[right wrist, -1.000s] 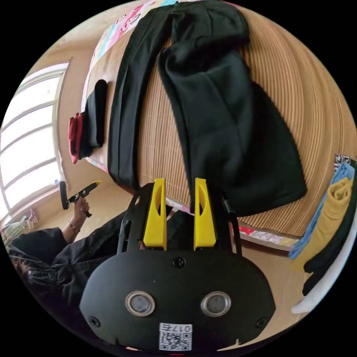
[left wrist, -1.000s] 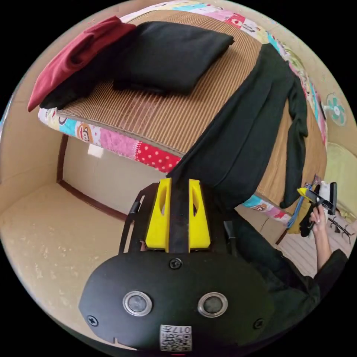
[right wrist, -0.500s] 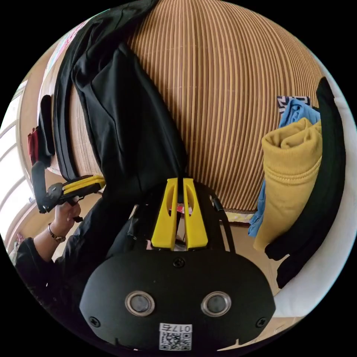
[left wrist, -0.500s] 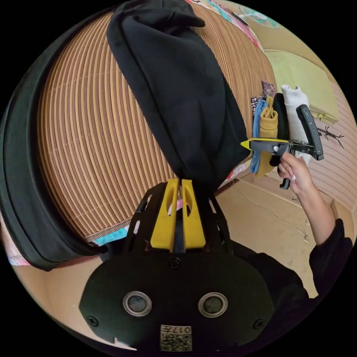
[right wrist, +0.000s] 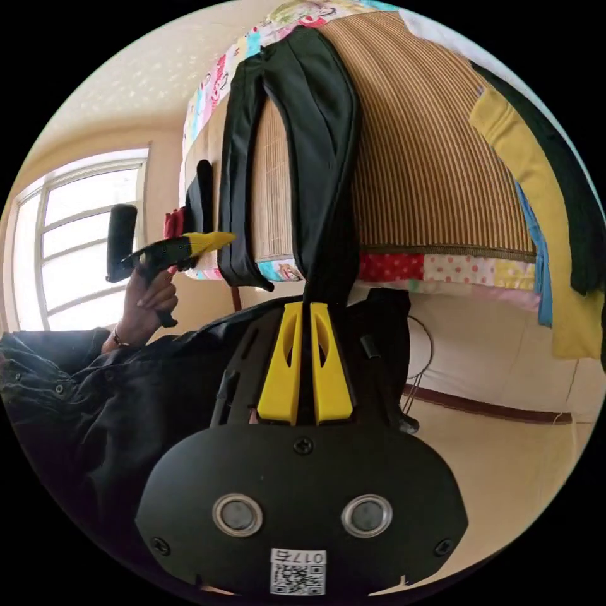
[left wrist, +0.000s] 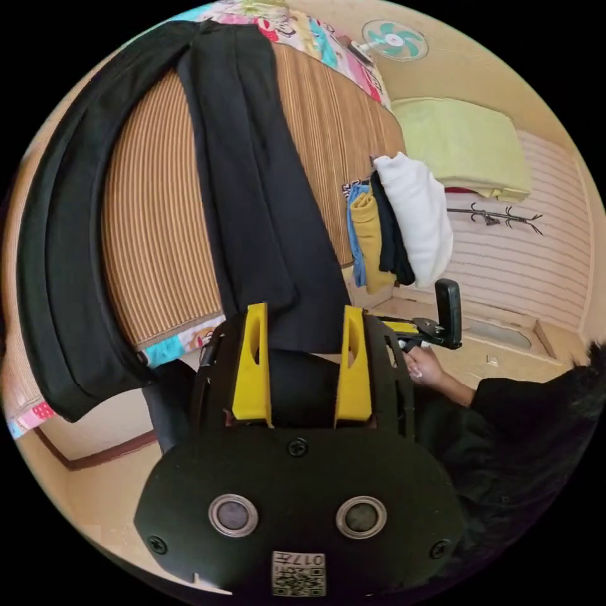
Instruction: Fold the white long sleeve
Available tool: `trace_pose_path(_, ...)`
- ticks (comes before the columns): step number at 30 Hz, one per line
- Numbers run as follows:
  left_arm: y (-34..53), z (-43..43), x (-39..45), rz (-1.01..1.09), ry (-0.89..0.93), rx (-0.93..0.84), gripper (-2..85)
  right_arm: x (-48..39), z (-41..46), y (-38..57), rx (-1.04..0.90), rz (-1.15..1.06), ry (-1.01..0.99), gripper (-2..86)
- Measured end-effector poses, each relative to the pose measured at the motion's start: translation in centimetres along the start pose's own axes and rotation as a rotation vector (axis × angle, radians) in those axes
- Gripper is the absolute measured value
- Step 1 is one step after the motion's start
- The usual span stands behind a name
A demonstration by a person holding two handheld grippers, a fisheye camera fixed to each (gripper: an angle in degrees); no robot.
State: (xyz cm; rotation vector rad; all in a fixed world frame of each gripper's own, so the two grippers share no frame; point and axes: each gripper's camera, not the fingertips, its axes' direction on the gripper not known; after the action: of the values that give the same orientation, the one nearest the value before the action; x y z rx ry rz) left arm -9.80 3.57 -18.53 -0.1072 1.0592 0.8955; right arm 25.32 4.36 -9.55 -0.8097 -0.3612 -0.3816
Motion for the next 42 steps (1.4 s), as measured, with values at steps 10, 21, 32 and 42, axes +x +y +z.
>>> trace_pose_path(10,-0.5,1.8,4.3,0.052,-0.078,-0.126,1.7,-5.2,-0.7,-5.9,-0.503,-0.437,0.217,5.9)
trace_pose_path(21,2.9,-5.0,0.3,-0.112,0.244,0.024,0.5,1.9,-2.4,-42.5,0.2,0.02,0.415,12.7)
trace_pose_path(32,12.8,-15.1,-9.1,-0.178,0.934,0.424,0.0,-14.3,4.4,-46.2,0.556,-0.202,0.645,3.3)
trace_pose_path(42,22.2,-27.2,-22.2,-0.373,0.546,0.507,2.1,-26.5,22.5,-50.2,0.366,-0.334,0.557,6.7)
